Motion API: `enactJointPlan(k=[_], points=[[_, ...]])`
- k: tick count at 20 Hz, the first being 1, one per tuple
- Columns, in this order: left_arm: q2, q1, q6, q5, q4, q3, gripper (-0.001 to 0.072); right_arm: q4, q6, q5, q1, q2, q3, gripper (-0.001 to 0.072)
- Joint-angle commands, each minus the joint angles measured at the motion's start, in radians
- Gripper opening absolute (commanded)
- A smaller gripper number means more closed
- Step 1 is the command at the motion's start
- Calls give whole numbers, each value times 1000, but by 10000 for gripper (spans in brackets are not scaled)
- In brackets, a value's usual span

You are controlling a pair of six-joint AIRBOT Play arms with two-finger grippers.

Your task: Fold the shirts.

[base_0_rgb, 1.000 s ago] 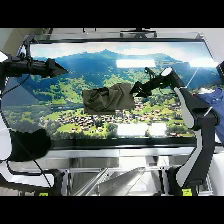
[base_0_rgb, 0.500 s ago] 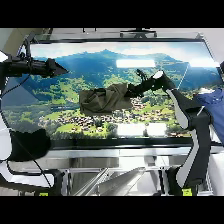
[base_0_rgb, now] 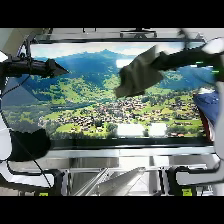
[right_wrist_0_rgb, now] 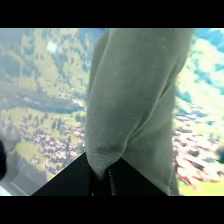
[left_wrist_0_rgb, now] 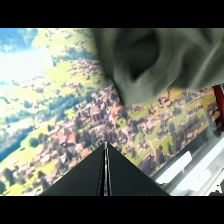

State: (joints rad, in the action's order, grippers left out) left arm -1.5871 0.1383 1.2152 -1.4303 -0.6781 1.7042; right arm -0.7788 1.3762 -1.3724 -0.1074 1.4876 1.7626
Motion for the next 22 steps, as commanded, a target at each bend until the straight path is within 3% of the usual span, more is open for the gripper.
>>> enactJointPlan(k=[1,5,10,13,16,18,20,22], points=[[0,-1,18,-29,0,0,0,-41,40,-134,-152,-215,1,17],[0,-1,35,-45,0,0,0,-42,70,-202,-374,-298,1,17],[0,-1,35,-43,0,0,0,-41,79,-154,-597,-237,1,18],[0,-1,35,-35,0,0,0,-27,68,-4,-617,-143,1,18],[0,-1,35,-6,-1,0,0,167,25,240,-621,-61,8,17],[0,-1,35,8,-1,0,0,261,24,329,-644,-33,45,17],[0,-1,35,8,-2,-1,0,258,88,328,-698,-31,57,17],[0,-1,35,8,-2,-1,0,200,199,234,-784,-31,56,17]])
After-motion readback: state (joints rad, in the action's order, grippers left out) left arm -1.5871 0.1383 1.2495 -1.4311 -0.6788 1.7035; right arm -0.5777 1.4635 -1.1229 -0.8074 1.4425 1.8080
